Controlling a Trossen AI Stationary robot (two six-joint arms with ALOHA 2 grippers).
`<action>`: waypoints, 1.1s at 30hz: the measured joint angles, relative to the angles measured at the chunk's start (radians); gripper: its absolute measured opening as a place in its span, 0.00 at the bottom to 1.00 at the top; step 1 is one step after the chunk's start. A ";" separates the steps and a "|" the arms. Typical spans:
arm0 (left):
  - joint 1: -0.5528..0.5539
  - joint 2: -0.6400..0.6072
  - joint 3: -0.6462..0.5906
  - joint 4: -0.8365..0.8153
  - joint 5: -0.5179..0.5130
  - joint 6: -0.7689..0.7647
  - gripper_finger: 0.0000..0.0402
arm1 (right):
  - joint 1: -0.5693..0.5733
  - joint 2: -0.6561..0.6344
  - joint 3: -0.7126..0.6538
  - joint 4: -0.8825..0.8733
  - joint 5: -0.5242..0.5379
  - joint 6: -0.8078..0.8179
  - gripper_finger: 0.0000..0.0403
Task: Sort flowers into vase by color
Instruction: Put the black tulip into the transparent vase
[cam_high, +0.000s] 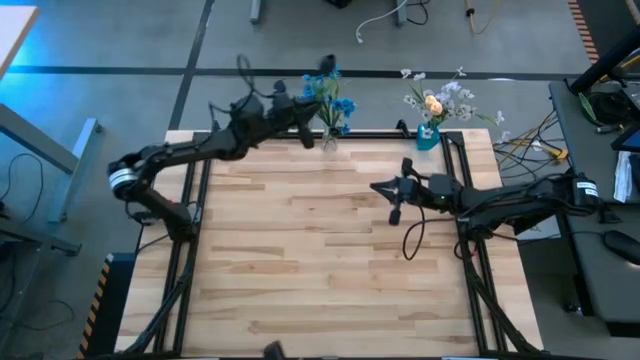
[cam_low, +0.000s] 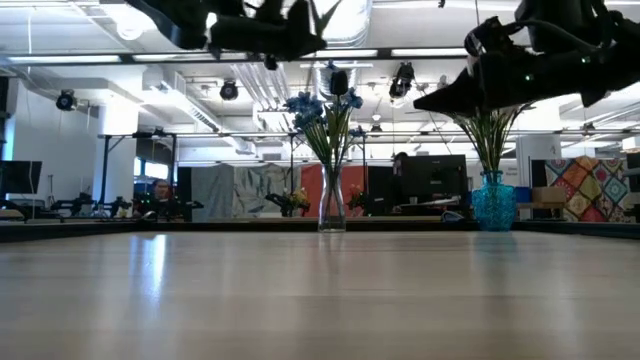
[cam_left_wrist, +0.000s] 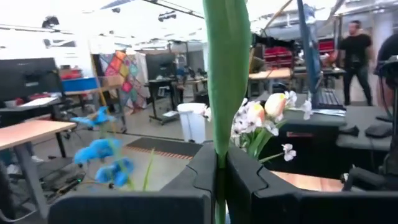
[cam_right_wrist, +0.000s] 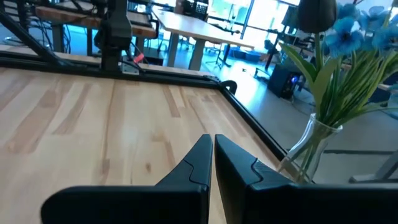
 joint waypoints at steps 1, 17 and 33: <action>0.005 0.027 0.027 -0.001 0.013 0.000 0.00 | 0.000 0.000 -0.011 0.016 0.000 0.001 0.03; 0.074 0.250 0.170 0.097 0.056 0.042 0.00 | 0.000 -0.008 -0.059 0.095 -0.001 -0.015 0.03; 0.123 0.363 0.163 0.226 0.154 -0.037 0.00 | 0.000 -0.008 -0.059 0.097 -0.001 -0.015 0.03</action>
